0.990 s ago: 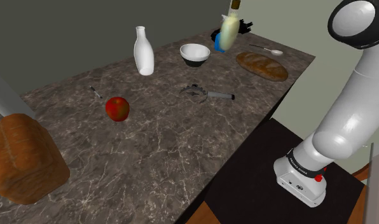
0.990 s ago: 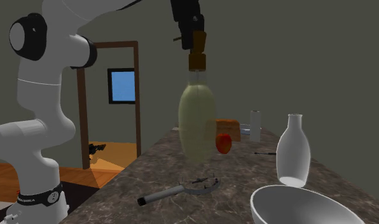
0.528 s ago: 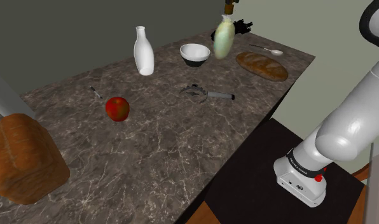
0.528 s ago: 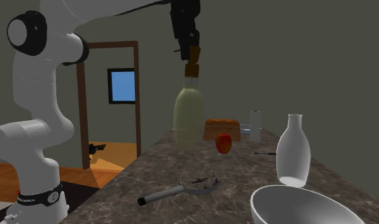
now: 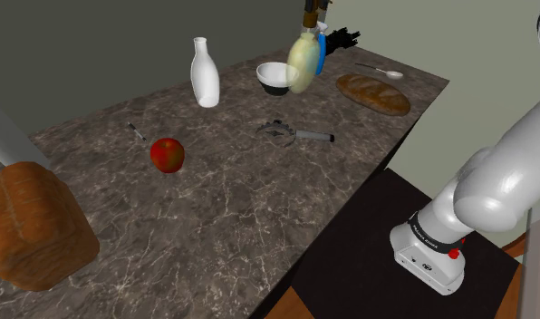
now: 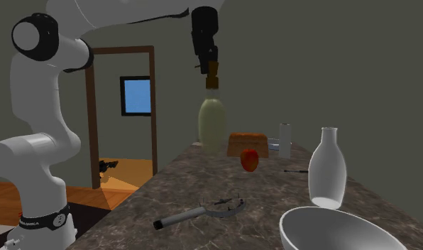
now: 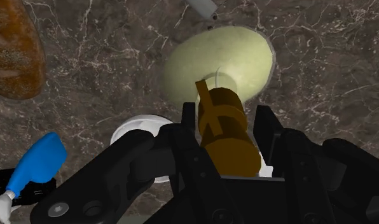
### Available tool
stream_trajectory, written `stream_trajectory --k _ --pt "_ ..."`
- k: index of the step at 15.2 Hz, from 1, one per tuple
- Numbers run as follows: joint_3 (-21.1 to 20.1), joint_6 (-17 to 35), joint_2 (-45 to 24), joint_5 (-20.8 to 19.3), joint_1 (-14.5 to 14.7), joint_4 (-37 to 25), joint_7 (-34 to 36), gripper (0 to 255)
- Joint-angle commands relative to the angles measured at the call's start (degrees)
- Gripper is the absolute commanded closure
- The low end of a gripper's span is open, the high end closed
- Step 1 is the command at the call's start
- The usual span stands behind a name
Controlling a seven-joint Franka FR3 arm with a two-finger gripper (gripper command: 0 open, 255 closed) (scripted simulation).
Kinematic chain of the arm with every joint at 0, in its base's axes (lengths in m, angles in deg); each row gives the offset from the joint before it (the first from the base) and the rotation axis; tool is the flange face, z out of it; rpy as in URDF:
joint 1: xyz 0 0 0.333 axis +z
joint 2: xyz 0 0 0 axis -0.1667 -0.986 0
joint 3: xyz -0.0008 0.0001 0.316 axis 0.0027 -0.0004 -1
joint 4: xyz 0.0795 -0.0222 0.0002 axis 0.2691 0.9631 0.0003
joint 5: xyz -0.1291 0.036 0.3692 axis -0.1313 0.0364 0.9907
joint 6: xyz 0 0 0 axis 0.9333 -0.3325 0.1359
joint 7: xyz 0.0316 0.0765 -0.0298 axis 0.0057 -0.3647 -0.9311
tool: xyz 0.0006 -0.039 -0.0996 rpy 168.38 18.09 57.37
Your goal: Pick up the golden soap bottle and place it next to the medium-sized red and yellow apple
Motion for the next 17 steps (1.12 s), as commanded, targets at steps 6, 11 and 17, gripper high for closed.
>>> stream_trajectory --k 6,11,17 --pt "-5.21 -1.38 -0.44 -0.78 5.33 -0.90 10.36 255" --pt "-8.94 -2.99 -2.84 -1.82 9.44 -4.06 17.75 255" --pt "-13.28 -6.16 -8.69 -4.42 15.45 -11.76 26.72 255"
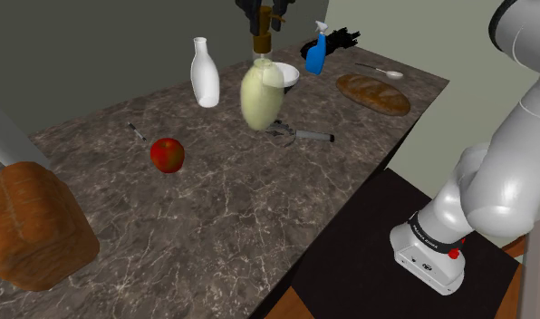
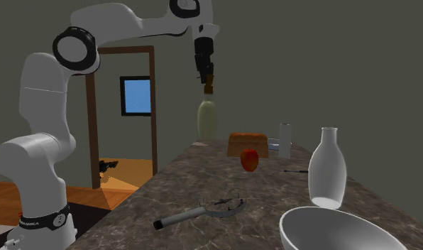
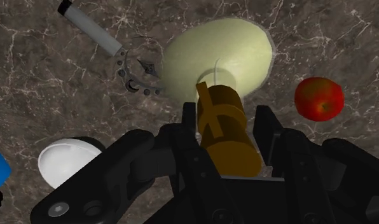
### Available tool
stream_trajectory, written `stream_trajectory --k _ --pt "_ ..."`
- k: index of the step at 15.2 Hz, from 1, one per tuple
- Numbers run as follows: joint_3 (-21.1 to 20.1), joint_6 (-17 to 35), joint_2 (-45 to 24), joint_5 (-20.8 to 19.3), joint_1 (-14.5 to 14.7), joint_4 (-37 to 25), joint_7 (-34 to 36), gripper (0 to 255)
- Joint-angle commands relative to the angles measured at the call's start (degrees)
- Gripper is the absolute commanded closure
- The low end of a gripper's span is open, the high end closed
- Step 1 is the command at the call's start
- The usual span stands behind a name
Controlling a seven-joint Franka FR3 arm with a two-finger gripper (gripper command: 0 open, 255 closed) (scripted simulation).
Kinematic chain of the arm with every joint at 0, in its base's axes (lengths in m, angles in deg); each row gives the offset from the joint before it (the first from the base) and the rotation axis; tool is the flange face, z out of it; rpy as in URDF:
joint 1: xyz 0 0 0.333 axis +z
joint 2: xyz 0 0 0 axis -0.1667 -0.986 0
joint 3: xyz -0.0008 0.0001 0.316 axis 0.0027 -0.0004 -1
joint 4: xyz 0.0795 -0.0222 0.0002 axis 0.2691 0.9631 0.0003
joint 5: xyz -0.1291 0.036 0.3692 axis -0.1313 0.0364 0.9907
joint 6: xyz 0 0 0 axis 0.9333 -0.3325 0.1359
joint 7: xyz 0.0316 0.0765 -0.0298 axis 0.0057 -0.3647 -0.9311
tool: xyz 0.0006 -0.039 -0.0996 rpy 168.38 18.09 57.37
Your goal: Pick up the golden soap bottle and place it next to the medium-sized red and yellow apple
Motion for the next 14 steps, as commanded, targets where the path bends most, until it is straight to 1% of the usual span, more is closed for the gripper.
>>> stream_trajectory --k 1,3,5,6,7,8,10,14 --pt "-1.42 -1.61 -2.63 -1.25 2.40 -3.77 3.14 255" --pt "-2.61 -3.40 -5.81 -2.79 5.16 -8.19 6.03 255" --pt "-3.57 -5.79 -9.80 -4.78 8.53 -14.01 8.75 255" --pt "-3.89 -7.37 -12.28 -6.02 10.59 -17.81 9.98 255" --pt "-4.08 -10.08 -16.24 -8.01 13.75 -24.21 11.24 255" --pt "-4.08 -7.70 -14.07 -6.82 12.53 -19.68 11.48 255" --pt "-4.26 -4.06 -11.05 -5.29 10.75 -13.07 11.74 255" --pt "-4.28 1.55 -7.04 -3.30 8.61 -3.62 11.91 255"
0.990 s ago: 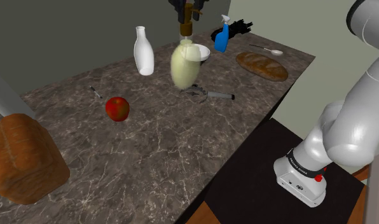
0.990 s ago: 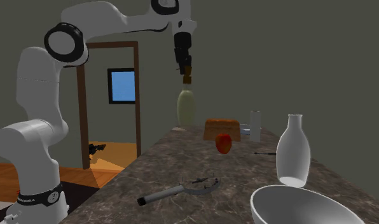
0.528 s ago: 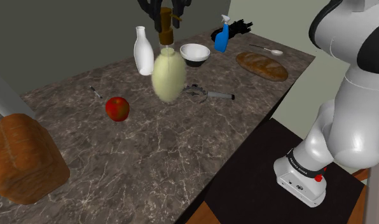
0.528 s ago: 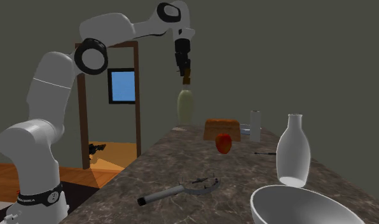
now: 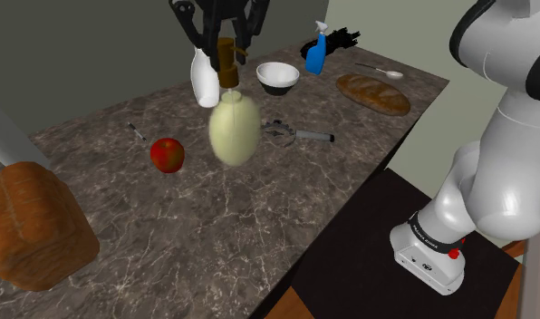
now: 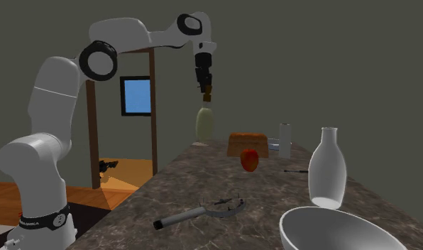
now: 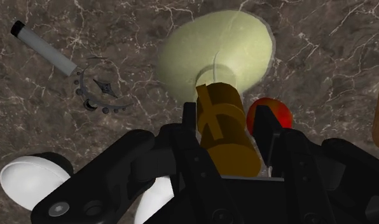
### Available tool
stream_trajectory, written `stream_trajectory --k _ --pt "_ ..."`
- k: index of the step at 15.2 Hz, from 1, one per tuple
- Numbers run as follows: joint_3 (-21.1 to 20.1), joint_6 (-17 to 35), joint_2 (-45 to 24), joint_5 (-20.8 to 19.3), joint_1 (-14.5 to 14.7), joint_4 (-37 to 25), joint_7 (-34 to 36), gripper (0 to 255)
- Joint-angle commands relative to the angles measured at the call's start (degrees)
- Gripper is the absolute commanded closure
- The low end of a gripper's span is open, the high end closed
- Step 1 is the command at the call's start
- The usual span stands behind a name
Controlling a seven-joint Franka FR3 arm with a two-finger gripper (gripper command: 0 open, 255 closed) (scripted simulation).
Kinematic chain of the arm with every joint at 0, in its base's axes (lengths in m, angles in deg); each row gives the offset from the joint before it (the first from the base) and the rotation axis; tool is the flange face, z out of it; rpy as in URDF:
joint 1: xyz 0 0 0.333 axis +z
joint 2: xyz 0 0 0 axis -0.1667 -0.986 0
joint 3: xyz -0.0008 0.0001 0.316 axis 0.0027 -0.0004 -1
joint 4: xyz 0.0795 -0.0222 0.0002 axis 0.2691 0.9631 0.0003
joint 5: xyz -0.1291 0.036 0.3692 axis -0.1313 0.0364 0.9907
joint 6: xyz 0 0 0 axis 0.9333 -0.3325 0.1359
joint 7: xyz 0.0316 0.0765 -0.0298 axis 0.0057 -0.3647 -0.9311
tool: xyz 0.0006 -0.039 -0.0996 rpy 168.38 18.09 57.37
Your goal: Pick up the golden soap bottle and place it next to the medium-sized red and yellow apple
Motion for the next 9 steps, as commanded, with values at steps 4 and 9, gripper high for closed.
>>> stream_trajectory --k 4,9 --pt "0.17 6.65 4.30 2.05 -2.02 10.63 0.09 255" --pt "0.40 11.73 6.78 3.16 -3.01 17.99 0.12 255"
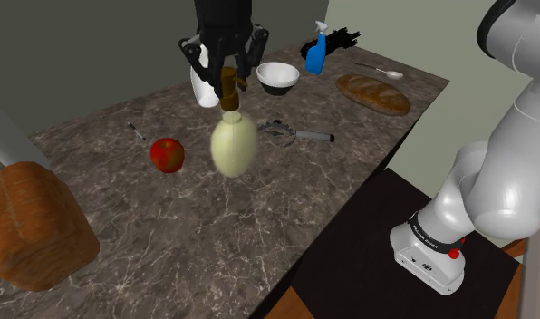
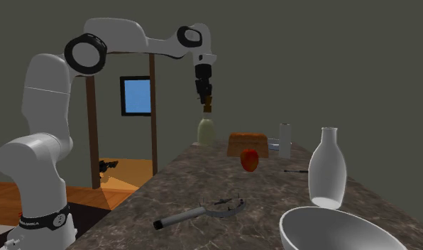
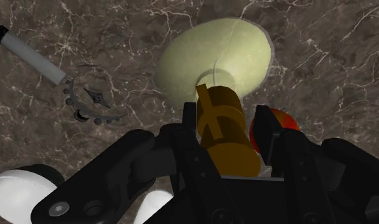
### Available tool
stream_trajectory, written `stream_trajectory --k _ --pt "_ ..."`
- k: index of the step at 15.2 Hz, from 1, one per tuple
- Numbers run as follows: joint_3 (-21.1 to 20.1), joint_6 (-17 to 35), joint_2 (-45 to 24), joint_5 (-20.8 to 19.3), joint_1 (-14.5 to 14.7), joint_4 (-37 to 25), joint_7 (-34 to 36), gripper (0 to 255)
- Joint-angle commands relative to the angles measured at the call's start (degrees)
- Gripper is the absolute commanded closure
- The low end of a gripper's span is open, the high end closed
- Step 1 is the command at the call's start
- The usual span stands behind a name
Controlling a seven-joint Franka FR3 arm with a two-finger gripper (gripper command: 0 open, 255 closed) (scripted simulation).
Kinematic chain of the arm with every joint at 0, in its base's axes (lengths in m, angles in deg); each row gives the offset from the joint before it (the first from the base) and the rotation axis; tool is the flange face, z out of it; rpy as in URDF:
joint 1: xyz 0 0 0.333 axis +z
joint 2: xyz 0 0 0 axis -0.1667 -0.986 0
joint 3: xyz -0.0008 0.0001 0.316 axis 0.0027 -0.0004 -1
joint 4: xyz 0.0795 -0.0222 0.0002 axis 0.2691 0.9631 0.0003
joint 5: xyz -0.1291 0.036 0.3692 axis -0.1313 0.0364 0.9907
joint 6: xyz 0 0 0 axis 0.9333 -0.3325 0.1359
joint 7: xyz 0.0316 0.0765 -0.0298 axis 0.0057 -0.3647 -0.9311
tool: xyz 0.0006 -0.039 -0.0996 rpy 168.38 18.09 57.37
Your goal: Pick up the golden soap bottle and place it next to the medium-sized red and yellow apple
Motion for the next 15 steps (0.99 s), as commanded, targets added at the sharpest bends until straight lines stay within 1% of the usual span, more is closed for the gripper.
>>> stream_trajectory --k 1,8,15 --pt "0.08 2.00 0.83 0.35 -0.31 2.71 0.05 255" --pt "0.34 8.27 2.95 1.20 -1.04 10.92 0.21 255" --pt "0.53 14.05 4.09 1.58 -1.44 17.75 0.52 255"
